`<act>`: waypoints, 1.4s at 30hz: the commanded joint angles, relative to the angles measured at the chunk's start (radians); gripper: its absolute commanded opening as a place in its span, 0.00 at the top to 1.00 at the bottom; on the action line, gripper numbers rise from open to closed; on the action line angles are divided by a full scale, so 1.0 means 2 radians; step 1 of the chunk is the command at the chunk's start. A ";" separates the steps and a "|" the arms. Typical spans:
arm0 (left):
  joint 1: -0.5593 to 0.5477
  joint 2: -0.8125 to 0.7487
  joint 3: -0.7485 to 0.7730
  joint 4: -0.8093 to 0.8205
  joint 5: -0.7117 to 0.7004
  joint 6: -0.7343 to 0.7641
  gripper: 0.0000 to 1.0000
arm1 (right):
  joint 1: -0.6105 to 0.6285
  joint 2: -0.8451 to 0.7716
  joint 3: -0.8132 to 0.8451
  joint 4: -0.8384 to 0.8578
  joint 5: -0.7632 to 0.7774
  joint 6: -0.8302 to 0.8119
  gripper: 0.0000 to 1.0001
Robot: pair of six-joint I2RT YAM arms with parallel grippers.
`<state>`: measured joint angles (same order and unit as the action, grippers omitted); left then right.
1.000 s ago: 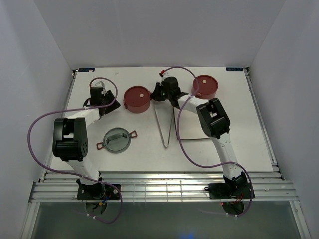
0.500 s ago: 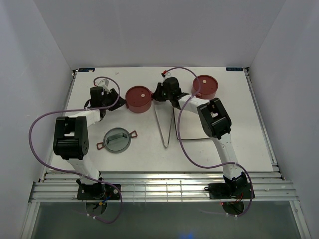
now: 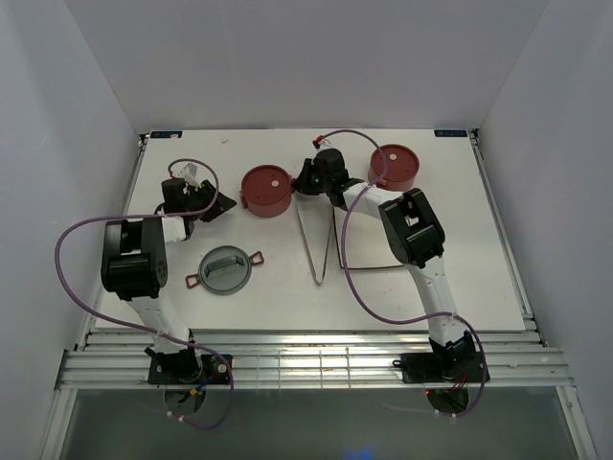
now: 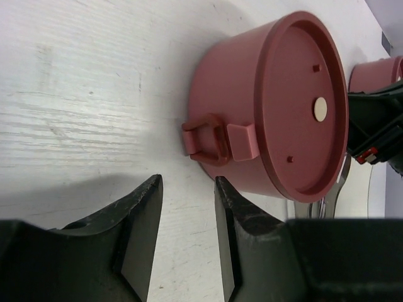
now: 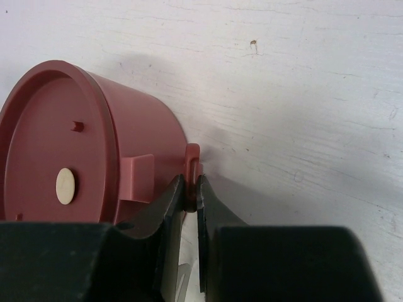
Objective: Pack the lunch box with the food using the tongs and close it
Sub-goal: Open the fastener on the packing box.
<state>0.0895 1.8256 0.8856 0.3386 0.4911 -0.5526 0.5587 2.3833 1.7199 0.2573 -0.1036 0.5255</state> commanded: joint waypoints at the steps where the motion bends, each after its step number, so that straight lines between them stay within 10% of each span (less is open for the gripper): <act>1: -0.003 0.018 0.014 0.033 0.050 -0.005 0.51 | -0.004 -0.021 0.001 0.006 0.013 0.013 0.92; 42: 0.000 0.104 0.055 0.109 0.092 -0.050 0.51 | 0.004 -0.031 -0.044 0.050 0.001 0.035 0.92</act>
<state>0.0853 2.0388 0.9634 0.5316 0.6914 -0.6426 0.5591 2.3684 1.6505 0.3420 -0.1043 0.5995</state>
